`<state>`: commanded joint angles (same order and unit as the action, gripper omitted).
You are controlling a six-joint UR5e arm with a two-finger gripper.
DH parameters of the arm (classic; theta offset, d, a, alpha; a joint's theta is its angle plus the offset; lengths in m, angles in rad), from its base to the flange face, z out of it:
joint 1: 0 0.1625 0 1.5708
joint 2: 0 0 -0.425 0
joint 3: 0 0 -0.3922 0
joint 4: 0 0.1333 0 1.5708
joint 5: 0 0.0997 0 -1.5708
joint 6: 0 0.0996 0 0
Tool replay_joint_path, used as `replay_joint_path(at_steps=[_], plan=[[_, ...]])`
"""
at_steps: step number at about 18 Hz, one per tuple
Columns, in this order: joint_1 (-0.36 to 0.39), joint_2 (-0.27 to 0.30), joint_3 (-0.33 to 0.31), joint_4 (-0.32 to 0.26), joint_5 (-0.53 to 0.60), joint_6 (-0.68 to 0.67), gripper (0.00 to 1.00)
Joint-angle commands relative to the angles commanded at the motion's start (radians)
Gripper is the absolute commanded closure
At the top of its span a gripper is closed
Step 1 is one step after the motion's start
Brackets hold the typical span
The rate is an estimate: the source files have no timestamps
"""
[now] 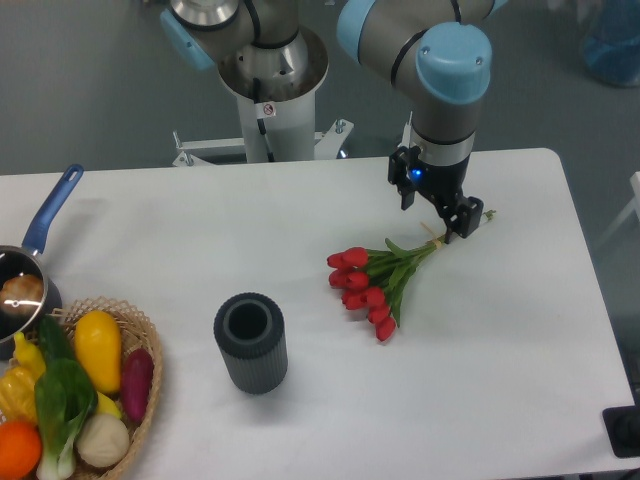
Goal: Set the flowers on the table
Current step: 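Open the gripper to release the tulip stems and lift away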
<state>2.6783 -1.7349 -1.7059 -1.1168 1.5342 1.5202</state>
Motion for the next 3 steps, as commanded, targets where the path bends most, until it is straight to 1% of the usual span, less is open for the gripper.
replay_joint_path(at_steps=[3], plan=[[-0.003,-0.032,0.032,0.003,-0.008,0.0,0.0]])
